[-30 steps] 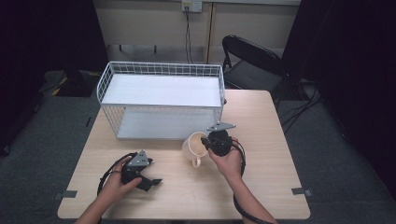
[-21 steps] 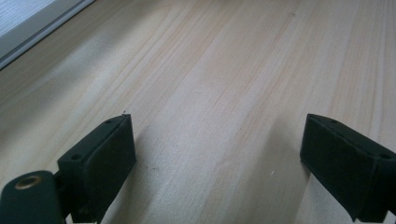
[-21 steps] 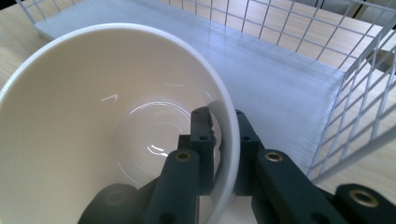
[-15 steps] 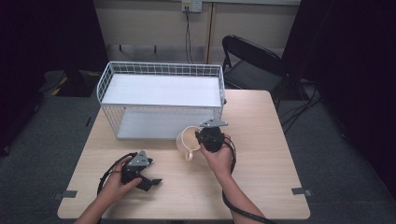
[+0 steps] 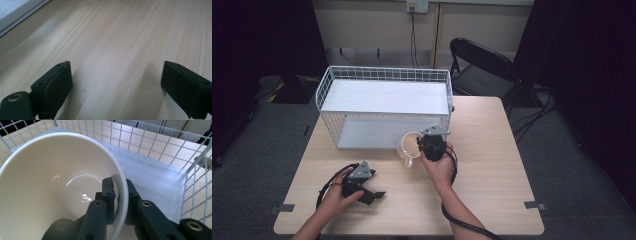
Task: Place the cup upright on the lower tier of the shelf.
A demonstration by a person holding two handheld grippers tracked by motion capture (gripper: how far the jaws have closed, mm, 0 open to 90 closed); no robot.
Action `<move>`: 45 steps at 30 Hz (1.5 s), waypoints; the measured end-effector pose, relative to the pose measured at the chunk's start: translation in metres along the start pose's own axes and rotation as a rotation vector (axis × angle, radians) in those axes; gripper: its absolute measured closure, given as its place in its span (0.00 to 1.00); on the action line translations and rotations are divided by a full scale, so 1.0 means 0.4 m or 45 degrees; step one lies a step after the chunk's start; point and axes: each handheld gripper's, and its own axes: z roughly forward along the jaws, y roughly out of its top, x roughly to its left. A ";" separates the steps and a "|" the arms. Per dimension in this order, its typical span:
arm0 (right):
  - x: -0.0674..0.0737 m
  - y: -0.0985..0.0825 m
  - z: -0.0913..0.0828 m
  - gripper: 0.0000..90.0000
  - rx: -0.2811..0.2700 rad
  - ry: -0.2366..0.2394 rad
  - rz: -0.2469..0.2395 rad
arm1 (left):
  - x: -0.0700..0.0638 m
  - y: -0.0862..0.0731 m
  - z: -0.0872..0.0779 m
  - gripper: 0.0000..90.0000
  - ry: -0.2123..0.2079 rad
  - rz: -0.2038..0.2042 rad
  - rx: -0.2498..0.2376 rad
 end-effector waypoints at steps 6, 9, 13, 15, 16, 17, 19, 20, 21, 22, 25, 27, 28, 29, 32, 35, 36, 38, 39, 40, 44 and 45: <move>0.017 0.014 0.009 0.93 -0.032 -0.022 -0.010 | 0.001 0.000 -0.001 0.11 0.000 0.008 0.006; 0.022 0.018 0.017 0.93 -0.037 -0.026 -0.002 | 0.001 0.000 -0.001 0.11 0.000 0.008 0.006; 0.025 0.019 0.031 0.93 -0.042 -0.038 0.017 | 0.000 0.000 0.000 0.11 0.000 0.000 0.000; 0.028 0.018 0.036 0.93 -0.046 -0.043 0.012 | 0.000 0.000 0.000 0.11 0.000 0.000 0.000; 0.029 0.018 0.039 0.93 -0.047 -0.044 0.014 | 0.000 0.000 0.000 0.11 0.000 0.000 0.000; 0.031 0.017 0.043 0.93 -0.047 -0.047 0.017 | 0.000 0.000 0.000 0.11 0.000 0.000 0.000; 0.031 0.017 0.051 0.93 -0.050 -0.047 0.024 | 0.000 0.000 0.000 0.11 0.000 0.001 0.000; 0.032 0.019 0.054 0.93 -0.054 -0.052 0.026 | 0.000 0.000 0.000 0.11 0.000 0.000 0.000; 0.032 0.020 0.056 0.93 -0.061 -0.054 0.029 | 0.000 0.000 0.000 0.11 0.000 0.000 0.000; 0.033 0.021 0.059 0.93 -0.062 -0.053 0.033 | 0.000 0.000 0.000 0.11 0.000 0.000 0.000; 0.036 0.025 0.067 0.93 -0.077 -0.063 0.030 | 0.000 0.000 0.000 0.11 0.000 0.000 0.000; 0.037 0.025 0.073 0.93 -0.083 -0.067 0.037 | 0.001 0.000 -0.001 0.11 0.000 0.008 0.006; 0.037 0.025 0.076 0.93 -0.089 -0.074 0.033 | 0.000 0.000 0.000 0.11 0.000 0.000 0.000; 0.037 0.024 0.080 0.93 -0.092 -0.076 0.035 | 0.000 0.000 0.000 0.11 0.000 0.000 0.000; 0.036 0.017 0.086 0.93 -0.101 -0.081 0.052 | 0.001 0.000 -0.001 0.11 0.000 0.009 0.006; 0.037 0.011 0.093 0.93 -0.112 -0.090 0.051 | 0.001 0.000 -0.001 0.11 0.000 0.007 0.005; 0.038 0.011 0.095 0.93 -0.114 -0.092 0.050 | 0.001 0.000 0.000 0.11 0.000 0.005 0.004; 0.039 0.011 0.099 0.93 -0.107 -0.094 0.052 | 0.000 0.000 0.000 0.11 0.001 0.001 0.000; 0.039 0.011 0.101 0.93 -0.110 -0.096 0.050 | 0.000 0.000 0.000 0.11 0.001 0.000 0.000; 0.039 0.010 0.103 0.93 -0.109 -0.099 0.053 | 0.001 0.000 -0.001 0.11 0.000 0.007 0.005; 0.035 0.006 0.110 0.93 -0.116 -0.113 0.064 | 0.000 0.000 0.000 0.11 0.001 0.000 -0.001; 0.034 0.006 0.111 0.93 -0.118 -0.114 0.065 | 0.000 0.000 0.000 0.11 0.001 0.000 0.000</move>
